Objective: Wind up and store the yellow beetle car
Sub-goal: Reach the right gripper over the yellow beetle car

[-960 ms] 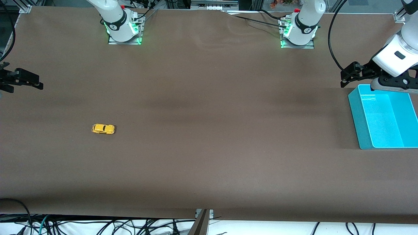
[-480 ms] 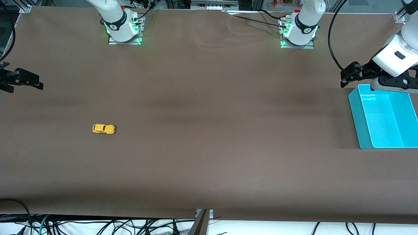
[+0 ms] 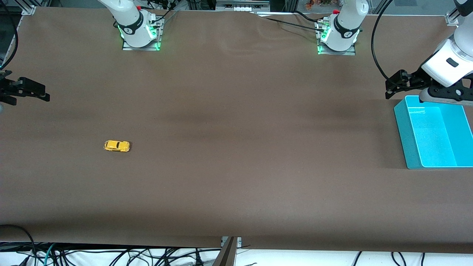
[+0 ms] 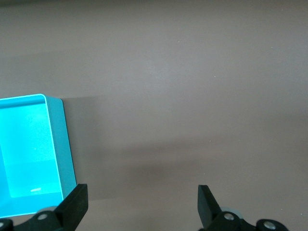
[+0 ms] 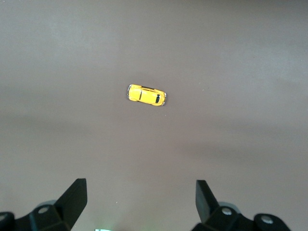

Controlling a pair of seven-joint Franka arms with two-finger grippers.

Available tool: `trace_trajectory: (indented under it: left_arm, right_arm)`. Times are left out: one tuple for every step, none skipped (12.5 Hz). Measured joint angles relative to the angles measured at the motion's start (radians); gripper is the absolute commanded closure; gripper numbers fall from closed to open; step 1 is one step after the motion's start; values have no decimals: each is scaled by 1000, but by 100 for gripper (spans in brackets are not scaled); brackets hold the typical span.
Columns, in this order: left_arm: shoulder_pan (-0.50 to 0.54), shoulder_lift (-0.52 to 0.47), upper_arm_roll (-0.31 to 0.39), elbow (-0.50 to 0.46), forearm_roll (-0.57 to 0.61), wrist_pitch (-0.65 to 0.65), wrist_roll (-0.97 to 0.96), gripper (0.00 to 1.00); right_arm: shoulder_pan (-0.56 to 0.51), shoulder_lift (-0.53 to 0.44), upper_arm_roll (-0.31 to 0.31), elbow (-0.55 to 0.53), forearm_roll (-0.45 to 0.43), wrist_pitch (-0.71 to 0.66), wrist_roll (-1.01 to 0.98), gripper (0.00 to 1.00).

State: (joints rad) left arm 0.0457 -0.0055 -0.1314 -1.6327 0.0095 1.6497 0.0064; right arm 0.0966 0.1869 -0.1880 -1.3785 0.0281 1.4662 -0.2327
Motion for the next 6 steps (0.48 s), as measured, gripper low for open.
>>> trace_trajectory:
  left_arm:
    - [0, 0, 0, 0, 0, 0, 0, 0]
    - [0, 0, 0, 0, 0, 0, 0, 0]
    - [0, 0, 0, 0, 0, 0, 0, 0]
    - [0, 0, 0, 0, 0, 0, 0, 0]
    - [0, 0, 0, 0, 0, 0, 0, 0]
    - [0, 0, 0, 0, 0, 0, 0, 0]
  right_arm:
    - [7, 2, 4, -1, 0, 0, 0, 0]
    - [21, 9, 6, -3, 0, 0, 0, 0]
    - [35, 19, 7, -5, 0, 0, 0, 0]
    - [46, 28, 8, -6, 0, 0, 0, 0]
    - [51, 38, 8, -6, 0, 0, 0, 0]
    - [51, 45, 8, -6, 0, 0, -1, 0]
